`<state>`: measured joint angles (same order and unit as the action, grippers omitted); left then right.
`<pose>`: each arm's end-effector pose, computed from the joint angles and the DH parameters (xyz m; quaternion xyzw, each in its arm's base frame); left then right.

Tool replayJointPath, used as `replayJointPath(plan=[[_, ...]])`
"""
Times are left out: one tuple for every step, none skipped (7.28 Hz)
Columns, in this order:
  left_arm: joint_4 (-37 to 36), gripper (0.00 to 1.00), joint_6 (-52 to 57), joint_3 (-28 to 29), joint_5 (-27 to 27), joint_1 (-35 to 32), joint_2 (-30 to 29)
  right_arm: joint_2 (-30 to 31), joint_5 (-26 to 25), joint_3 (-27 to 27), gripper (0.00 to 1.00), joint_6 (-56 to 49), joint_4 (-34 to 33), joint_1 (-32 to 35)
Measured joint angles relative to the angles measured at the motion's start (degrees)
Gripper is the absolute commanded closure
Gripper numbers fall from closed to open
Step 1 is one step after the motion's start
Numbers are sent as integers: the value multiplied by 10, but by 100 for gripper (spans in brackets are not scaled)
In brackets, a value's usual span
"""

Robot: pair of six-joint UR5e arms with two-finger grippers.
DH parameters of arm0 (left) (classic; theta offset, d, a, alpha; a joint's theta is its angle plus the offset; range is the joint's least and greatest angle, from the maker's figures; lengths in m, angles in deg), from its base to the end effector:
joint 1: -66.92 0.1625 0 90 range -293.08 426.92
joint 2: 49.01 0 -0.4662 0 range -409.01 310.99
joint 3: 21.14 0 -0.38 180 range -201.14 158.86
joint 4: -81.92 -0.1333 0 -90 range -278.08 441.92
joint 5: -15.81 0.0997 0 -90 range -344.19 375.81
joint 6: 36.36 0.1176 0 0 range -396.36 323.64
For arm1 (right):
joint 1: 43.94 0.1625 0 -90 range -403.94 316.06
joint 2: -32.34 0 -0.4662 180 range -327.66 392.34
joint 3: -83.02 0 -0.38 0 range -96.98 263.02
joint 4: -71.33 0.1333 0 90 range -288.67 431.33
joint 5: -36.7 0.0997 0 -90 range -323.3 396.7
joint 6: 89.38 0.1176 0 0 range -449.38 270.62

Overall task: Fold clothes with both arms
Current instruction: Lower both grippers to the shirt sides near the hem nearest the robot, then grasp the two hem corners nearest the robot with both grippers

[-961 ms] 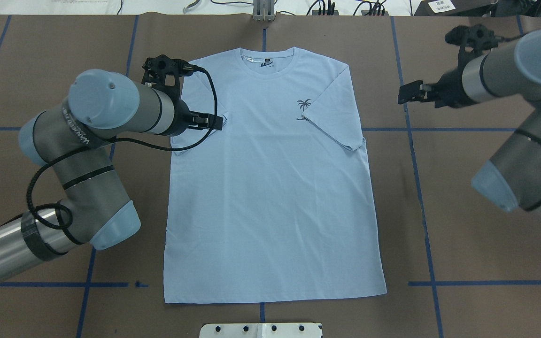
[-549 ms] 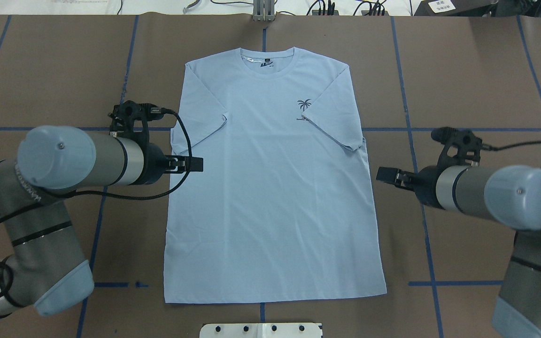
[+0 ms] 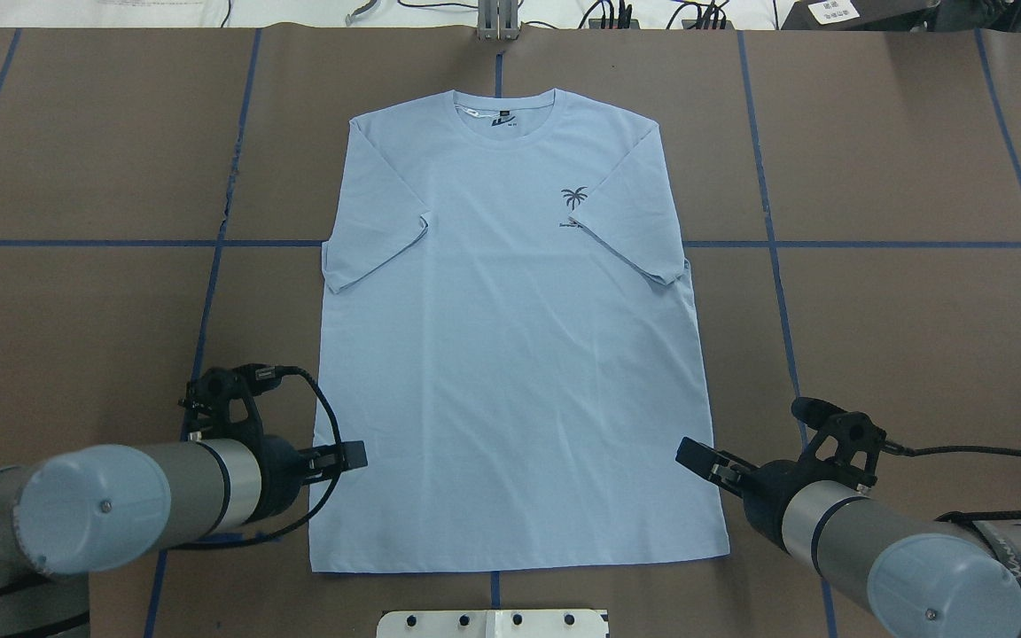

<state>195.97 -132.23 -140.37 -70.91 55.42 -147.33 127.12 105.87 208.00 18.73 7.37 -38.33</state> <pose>0.4811 -0.2408 0.3603 0.0497 0.5100 -0.1441 0.8465 -0.4172 -0.2169 0.4141 0.1080 -0.4782 0.2617 0.8314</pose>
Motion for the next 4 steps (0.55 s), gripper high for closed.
replayJointPath(plan=[[-2,33,-30,1,21,36,11,1,-5,1,5,4,-6,-6],[-7,33,-49,3,34,64,16,1,-8,1,5,5,-13,-8],[-16,36,-61,4,40,83,18,1,-9,1,5,6,-17,-9],[-28,38,-69,5,42,95,17,1,-9,1,5,6,-18,-10]])
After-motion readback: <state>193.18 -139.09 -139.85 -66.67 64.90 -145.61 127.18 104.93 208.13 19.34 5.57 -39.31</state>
